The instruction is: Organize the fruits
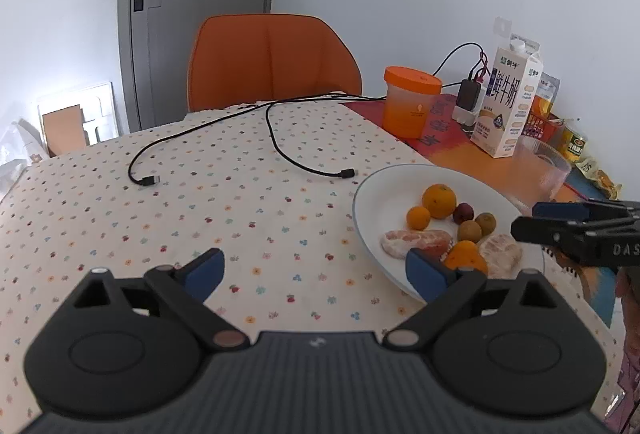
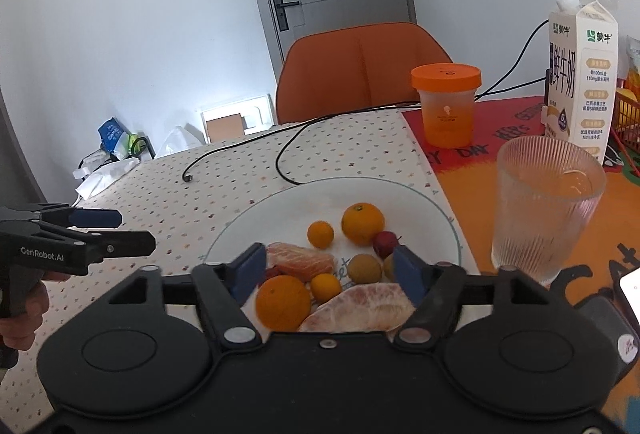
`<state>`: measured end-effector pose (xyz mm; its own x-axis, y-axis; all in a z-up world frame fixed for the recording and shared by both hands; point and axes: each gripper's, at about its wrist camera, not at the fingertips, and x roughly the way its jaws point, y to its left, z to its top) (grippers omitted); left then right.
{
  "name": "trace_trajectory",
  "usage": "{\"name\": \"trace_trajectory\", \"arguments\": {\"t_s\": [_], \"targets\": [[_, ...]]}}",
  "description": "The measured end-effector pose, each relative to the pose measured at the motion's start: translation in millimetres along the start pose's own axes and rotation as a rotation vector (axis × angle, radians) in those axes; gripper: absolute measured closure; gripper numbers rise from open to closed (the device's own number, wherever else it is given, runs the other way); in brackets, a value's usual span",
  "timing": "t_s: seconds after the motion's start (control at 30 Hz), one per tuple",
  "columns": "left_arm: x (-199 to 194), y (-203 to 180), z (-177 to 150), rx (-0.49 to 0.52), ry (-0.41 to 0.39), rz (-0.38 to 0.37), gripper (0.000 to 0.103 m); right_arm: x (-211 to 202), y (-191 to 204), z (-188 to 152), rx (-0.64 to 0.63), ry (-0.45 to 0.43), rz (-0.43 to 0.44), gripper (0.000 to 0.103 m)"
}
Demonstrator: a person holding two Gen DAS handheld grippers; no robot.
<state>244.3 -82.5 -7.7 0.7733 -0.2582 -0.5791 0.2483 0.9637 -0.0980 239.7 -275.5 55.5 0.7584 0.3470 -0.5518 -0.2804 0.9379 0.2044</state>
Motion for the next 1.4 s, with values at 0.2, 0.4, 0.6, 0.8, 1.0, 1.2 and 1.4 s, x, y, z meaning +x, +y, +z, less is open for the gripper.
{"name": "trace_trajectory", "arguments": {"t_s": [0.2,0.4,0.6,0.8,1.0,1.2,1.4], "targets": [[-19.3,2.0,-5.4,-0.028,-0.018,0.007,0.005,-18.3,14.8,-5.3,0.012,-0.033,0.013,0.002],[-38.6,1.9,-12.9,-0.048,-0.026,0.0,0.0,-33.8,30.5,-13.6,0.028,-0.06,-0.031,0.0],[-60.8,-2.5,-19.6,-0.03,-0.036,0.028,0.0,-41.7,31.4,-25.8,0.101,-0.071,-0.07,0.0],[-88.1,-4.0,-24.9,-0.042,-0.065,0.049,0.0,-60.4,44.2,-27.7,0.085,-0.085,-0.064,0.0],[-119.5,-11.9,-31.9,-0.033,-0.094,0.089,0.0,-79.0,57.5,-28.3,0.067,-0.093,-0.047,0.0],[-146.3,-16.9,-37.9,-0.02,-0.121,0.112,0.0,-92.8,69.7,-27.2,0.042,-0.089,-0.05,0.0],[-166.7,-12.1,-43.5,-0.047,-0.13,0.142,0.0,-105.7,81.0,-27.3,0.013,-0.084,-0.038,0.0]]}}
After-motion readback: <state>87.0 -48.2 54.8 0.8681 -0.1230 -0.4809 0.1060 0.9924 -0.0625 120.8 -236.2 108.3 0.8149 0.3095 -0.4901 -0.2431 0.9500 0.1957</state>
